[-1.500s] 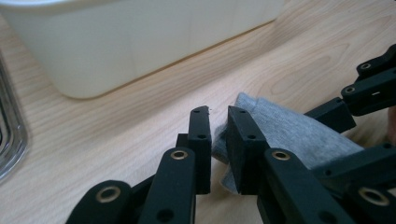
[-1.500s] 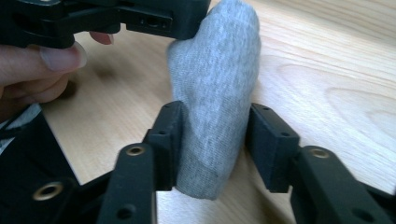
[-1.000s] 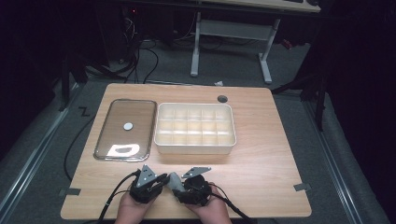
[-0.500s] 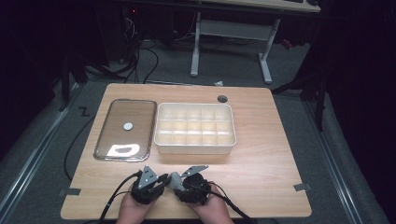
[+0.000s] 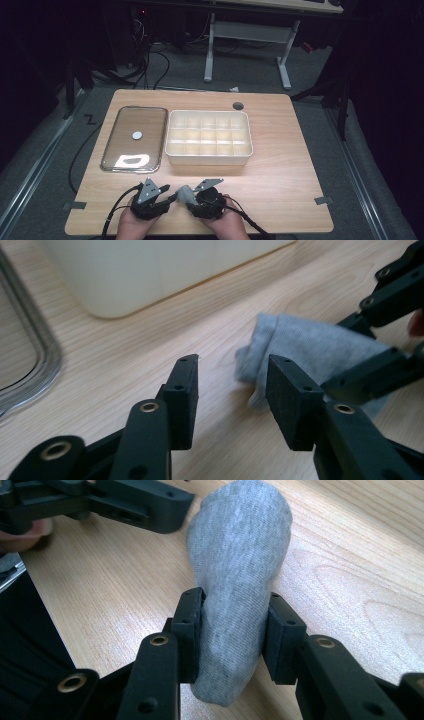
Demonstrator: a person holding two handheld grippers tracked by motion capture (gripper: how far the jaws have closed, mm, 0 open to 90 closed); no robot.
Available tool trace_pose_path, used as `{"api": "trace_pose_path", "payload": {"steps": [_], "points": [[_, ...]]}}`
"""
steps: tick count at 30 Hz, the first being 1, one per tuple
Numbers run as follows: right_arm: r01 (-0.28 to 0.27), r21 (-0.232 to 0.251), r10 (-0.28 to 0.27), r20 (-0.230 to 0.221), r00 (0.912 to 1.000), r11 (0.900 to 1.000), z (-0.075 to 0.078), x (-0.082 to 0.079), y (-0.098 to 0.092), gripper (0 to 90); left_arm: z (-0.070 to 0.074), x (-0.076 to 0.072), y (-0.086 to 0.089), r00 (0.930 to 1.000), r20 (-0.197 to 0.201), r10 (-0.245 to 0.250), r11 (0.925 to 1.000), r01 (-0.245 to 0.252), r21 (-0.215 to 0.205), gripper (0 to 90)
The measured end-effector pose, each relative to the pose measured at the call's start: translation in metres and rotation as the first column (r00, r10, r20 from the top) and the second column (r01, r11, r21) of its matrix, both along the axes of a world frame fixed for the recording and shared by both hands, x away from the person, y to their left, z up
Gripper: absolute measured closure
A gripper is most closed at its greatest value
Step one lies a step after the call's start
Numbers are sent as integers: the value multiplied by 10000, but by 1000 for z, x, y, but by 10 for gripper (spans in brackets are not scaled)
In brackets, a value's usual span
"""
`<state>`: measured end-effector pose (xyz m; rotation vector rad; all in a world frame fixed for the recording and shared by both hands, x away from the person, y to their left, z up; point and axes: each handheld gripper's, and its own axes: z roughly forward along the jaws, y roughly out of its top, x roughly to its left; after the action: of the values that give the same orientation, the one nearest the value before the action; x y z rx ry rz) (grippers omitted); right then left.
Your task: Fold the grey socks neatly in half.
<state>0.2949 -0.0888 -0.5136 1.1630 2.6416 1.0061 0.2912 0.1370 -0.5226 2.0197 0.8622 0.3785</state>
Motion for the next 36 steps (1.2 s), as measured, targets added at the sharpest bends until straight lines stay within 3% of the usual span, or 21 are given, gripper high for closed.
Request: {"api": "trace_pose_path", "payload": {"steps": [3,7,12,14,25,29,36], "points": [[-86,-33,86,35,10000,10000,0,-1,0,654,1,-4,9,9993,220,309,9991,-315,292,510],[-193,-45,193,47,9998,9998,2,-1,0,678,-2,-3,14,9982,262,549,9981,-555,260,492],[-230,-275,238,265,9994,9994,10,0,-1,690,-6,0,13,9987,184,466,9985,-471,296,458],[-301,-336,315,406,9987,9990,13,1,-3,690,-7,1,14,9994,117,334,9993,-336,132,461],[338,-956,-295,463,9985,9948,25,9,-39,689,-6,4,12,9994,148,309,9994,-311,138,399],[509,-1043,-462,467,9978,9932,26,10,-49,689,-2,4,14,9996,32,275,9994,-274,-197,383],[812,-1218,-757,497,9959,9892,29,11,-70,688,0,2,13,9998,-1,202,9990,-202,-399,356]]}}
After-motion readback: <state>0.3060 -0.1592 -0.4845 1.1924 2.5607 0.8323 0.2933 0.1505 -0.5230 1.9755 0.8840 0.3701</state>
